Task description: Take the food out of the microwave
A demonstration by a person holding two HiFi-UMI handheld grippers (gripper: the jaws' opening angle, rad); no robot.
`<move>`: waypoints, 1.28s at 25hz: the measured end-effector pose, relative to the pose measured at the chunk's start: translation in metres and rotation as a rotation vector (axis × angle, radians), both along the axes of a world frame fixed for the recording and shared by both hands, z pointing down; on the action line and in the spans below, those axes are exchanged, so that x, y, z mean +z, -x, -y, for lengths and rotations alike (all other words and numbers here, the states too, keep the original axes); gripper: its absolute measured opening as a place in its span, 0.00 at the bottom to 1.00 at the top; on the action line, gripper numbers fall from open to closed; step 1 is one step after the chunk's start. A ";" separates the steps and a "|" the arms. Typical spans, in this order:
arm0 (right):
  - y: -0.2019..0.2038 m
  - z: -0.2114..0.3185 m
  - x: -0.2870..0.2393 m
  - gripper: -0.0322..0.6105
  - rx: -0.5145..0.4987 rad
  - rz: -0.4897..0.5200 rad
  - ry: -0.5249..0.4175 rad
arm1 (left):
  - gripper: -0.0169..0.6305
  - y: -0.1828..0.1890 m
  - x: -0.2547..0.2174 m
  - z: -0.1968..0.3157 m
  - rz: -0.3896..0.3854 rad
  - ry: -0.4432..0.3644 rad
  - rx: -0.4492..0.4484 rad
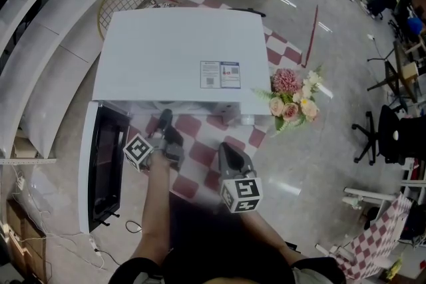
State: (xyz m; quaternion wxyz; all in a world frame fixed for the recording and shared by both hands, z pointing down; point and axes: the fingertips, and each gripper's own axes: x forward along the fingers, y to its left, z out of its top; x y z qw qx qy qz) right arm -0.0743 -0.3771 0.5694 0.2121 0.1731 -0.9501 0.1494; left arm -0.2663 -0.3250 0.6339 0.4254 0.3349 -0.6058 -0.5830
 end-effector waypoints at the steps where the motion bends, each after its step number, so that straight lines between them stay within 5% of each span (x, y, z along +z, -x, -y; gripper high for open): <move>1: 0.000 0.000 0.000 0.05 -0.001 0.000 0.001 | 0.21 0.001 -0.001 0.001 0.001 -0.002 0.000; 8: 0.001 0.001 0.004 0.05 -0.012 -0.002 0.006 | 0.11 0.001 0.002 0.003 -0.016 0.016 0.003; 32: 0.004 0.005 0.004 0.05 -0.020 0.027 0.013 | 0.06 -0.010 -0.002 -0.002 -0.051 0.009 -0.008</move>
